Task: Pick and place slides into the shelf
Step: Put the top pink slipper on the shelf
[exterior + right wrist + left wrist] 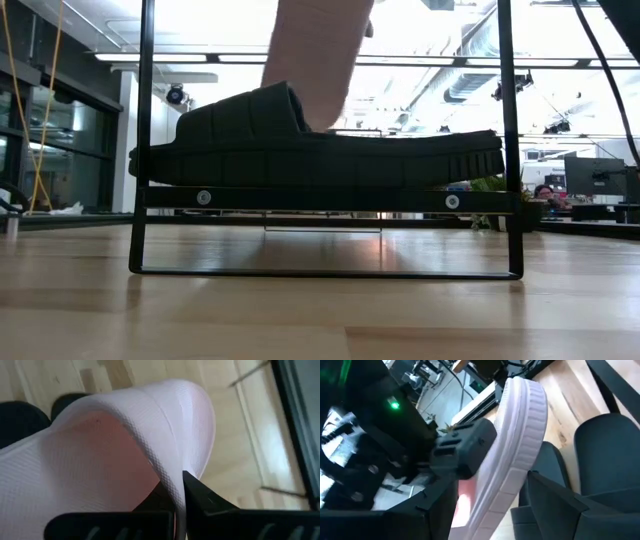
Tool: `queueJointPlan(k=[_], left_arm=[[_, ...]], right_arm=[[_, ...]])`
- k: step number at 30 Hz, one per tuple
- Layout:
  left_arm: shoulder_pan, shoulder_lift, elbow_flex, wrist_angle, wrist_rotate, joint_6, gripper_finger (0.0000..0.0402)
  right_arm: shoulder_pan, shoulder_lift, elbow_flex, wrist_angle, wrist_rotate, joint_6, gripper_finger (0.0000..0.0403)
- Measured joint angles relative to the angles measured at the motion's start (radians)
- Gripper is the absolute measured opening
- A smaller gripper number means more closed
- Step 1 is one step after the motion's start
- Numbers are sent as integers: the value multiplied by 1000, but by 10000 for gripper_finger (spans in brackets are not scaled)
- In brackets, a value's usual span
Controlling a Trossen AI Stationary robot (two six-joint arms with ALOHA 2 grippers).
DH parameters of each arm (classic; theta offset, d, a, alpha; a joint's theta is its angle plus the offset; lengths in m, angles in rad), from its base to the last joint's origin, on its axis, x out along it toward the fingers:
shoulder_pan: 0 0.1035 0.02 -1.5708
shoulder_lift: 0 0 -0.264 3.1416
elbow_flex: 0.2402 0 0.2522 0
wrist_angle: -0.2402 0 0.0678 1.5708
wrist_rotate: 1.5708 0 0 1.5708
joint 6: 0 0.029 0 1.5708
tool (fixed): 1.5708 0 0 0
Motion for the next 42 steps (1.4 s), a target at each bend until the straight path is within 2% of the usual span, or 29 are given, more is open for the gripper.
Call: queueJointPlan(k=[24, 28, 35, 42], left_arm=[[1, 1, 0, -34, 27, -45, 219], [1, 1, 0, -34, 28, -32, 181], [1, 2, 0, -35, 27, 1, 59], [-1, 2, 0, -56, 27, 8, 59]], right_arm=[[32, -2, 33, 82, -6, 1, 0], [33, -2, 33, 84, -6, 1, 0], [33, -2, 33, 86, -23, 0, 0], [32, -2, 33, 86, -77, -47, 0]])
